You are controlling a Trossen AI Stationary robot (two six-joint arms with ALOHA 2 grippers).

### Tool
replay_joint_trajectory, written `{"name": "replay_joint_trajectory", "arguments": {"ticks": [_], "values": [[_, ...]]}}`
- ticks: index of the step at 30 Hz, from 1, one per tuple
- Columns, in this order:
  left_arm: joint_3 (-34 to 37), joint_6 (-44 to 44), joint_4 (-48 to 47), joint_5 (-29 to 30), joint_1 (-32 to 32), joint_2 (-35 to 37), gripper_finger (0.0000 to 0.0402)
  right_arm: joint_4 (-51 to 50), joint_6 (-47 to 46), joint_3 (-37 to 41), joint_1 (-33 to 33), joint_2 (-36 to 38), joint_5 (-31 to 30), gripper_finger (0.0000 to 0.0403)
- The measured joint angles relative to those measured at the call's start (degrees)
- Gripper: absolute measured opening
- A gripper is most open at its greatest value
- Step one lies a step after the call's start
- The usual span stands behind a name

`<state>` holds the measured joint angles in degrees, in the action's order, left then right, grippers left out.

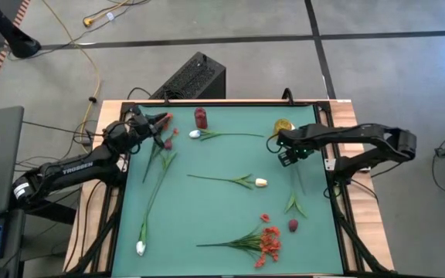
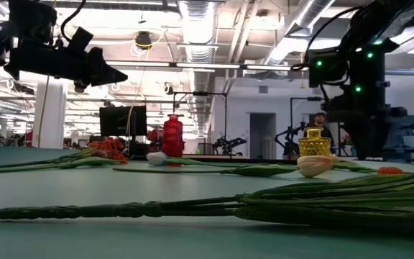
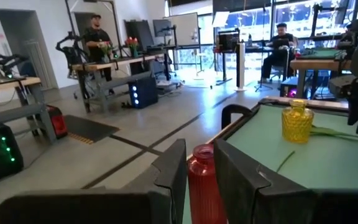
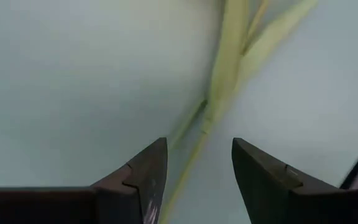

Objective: Sort flowers into vase by color
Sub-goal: Put the right yellow flower into the yellow vase

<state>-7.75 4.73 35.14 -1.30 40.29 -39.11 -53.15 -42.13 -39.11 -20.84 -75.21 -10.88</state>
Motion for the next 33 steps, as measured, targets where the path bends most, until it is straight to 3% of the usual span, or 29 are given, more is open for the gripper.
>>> {"name": "replay_joint_trajectory", "arguments": {"ticks": [17, 23, 33], "values": [[0.0, 0.6, 1.0, 0.0, -0.2, 0.0, 0.0070, 1.3, 0.6, -0.1, 0.0, -9.0, -2.9, 0.0196], [0.0, 0.6, 1.5, -0.1, -0.2, 0.0, 0.0070, 3.3, 0.0, -0.2, 0.1, -11.4, -2.9, 0.0139], [0.0, 0.5, 1.7, -1.6, -0.2, 0.0, 0.0070, 0.5, -10.2, 0.0, 0.1, -9.8, -2.4, 0.0015]]}}
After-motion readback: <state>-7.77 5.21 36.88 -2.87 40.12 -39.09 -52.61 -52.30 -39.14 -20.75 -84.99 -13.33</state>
